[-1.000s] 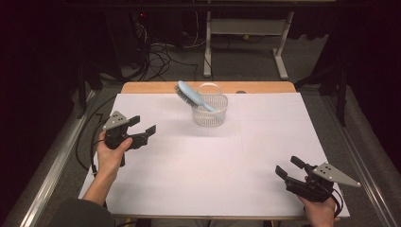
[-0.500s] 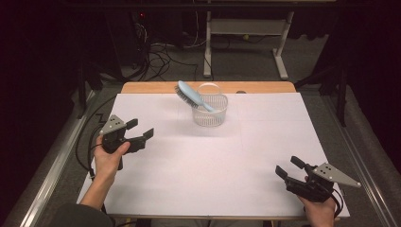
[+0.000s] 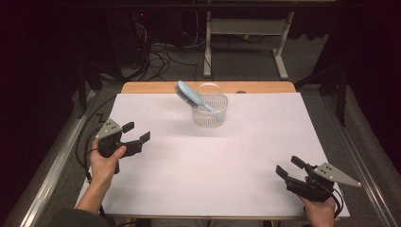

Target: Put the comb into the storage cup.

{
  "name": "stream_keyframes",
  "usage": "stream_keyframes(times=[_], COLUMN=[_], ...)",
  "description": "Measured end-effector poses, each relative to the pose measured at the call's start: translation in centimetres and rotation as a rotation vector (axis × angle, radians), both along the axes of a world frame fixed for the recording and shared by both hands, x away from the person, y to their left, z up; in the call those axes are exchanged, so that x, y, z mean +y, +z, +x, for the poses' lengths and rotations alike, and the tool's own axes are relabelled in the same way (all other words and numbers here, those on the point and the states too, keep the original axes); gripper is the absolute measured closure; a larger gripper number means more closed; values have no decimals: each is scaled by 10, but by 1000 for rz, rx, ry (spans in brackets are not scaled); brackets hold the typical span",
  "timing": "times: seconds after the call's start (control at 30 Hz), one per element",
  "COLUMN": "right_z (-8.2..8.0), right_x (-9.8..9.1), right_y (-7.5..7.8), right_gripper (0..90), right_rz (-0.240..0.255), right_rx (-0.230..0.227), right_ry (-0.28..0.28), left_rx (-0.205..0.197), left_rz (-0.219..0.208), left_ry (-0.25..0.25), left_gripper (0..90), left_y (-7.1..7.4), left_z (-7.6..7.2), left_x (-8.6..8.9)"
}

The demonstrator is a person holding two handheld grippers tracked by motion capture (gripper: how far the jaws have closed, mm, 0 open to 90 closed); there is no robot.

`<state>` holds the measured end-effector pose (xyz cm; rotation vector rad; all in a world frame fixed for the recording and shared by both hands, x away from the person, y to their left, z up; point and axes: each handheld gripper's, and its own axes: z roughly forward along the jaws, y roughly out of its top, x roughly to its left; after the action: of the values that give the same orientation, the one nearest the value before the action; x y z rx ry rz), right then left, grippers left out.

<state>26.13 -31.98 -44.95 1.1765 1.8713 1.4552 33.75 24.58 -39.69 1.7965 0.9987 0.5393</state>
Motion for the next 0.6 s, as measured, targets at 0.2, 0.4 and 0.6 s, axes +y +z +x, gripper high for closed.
stream_keyframes(times=[0.2, 0.4, 0.6], right_z=[-1, -1, -1], right_x=[0, 0, -1], right_y=[1, 1, 1], right_gripper=[277, 277, 276], right_rz=[1, -1, 0], right_rx=[-5, -6, -5], right_ry=[0, -2, -3], left_rx=[-4, 4, 2], left_rz=[-5, -10, -17], left_ry=[5, 11, 17], left_gripper=[260, 260, 260], left_y=[-1, -6, -7], left_z=[-5, -9, -13], left_x=[4, 8, 11])
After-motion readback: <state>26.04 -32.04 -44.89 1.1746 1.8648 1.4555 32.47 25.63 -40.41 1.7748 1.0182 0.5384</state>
